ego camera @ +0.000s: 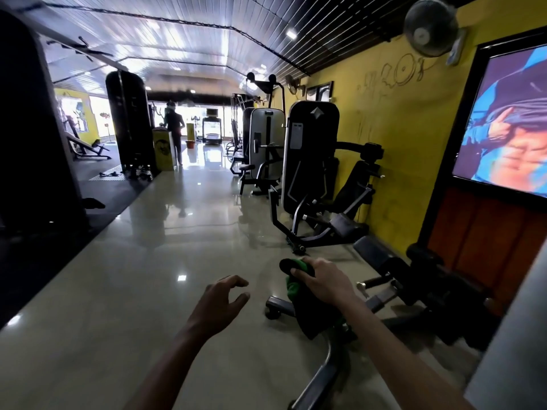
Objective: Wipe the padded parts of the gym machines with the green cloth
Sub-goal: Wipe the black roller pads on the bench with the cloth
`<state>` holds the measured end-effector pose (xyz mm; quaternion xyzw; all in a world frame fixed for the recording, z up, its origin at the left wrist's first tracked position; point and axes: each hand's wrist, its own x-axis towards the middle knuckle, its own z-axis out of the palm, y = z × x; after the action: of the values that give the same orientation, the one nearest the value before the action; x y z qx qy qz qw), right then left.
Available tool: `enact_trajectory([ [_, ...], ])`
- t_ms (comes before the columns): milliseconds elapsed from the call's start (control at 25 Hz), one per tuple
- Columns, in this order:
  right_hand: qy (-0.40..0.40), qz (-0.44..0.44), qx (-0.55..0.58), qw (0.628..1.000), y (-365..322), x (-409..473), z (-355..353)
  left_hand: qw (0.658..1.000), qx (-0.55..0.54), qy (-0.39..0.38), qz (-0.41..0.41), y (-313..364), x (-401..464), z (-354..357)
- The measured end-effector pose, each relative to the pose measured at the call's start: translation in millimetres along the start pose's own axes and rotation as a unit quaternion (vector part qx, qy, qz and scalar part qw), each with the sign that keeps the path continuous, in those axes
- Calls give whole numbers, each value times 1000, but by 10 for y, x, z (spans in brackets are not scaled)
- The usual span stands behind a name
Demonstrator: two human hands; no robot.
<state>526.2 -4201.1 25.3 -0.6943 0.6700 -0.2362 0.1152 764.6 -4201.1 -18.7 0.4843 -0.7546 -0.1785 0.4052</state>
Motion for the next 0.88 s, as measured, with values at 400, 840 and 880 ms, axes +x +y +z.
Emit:
enact_trajectory([
  [400,16,37,-17,999,-181,2324,816,1000,-12,-22,0,-1657,2020,-92],
  [840,66,147,-13,987,170,4548,1106,991,-58,-112,37,-2925,4505,387],
  [880,77,152,-15,985,268,4788,1111,991,-62,-115,38,-3023,4750,516],
])
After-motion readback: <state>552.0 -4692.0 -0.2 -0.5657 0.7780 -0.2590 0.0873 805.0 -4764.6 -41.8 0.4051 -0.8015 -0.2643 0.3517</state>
